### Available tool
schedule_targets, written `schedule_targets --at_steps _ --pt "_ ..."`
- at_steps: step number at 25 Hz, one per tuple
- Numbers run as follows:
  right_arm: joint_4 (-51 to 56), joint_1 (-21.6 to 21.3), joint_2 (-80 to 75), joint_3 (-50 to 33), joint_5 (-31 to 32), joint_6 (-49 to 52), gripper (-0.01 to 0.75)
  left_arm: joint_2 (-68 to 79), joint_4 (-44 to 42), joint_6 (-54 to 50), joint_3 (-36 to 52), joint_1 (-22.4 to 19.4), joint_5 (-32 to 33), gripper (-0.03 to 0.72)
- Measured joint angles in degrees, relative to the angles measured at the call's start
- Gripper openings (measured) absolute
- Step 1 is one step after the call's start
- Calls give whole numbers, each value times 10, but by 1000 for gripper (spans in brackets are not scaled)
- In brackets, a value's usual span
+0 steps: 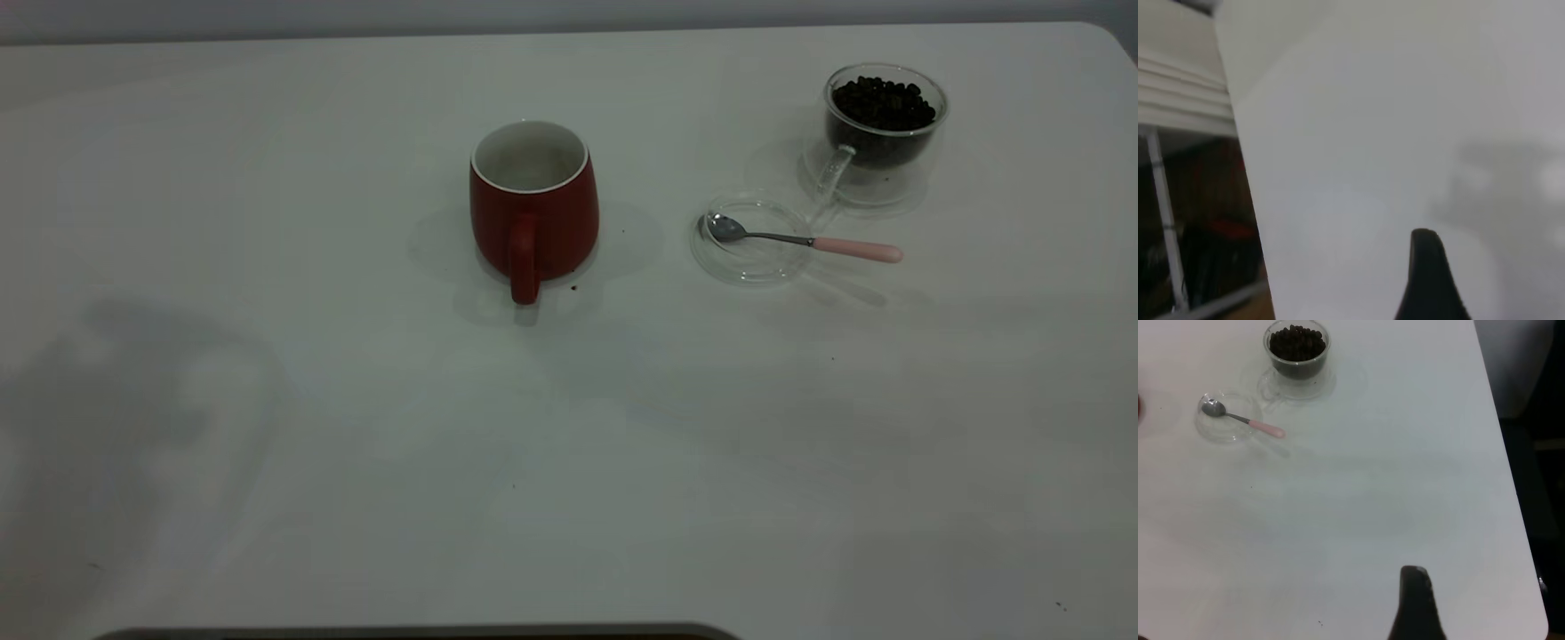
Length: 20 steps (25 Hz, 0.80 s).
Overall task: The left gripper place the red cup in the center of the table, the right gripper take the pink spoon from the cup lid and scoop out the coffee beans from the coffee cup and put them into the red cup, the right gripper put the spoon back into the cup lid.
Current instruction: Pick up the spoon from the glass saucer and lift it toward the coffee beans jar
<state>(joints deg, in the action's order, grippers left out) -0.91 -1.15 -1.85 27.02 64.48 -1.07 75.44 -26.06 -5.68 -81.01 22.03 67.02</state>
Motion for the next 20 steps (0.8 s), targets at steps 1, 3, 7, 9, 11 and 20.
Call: schedule_targets --at_steps 1,3,7,9,11,20 --pt "0 0 1 0 0 0 591 -19 1 1 0 0 0 569" --pt "0 0 1 0 0 0 591 -63 4 8 0 0 0 569" --pt "0 0 2 0 0 0 591 -141 44 30 1 0 0 569" --pt "0 0 2 0 0 0 591 -181 73 44 9 0 0 569" --pt "0 0 2 0 0 0 591 -230 105 57 36 0 0 569" --pt "0 0 2 0 0 0 591 -443 153 63 225 0 0 569"
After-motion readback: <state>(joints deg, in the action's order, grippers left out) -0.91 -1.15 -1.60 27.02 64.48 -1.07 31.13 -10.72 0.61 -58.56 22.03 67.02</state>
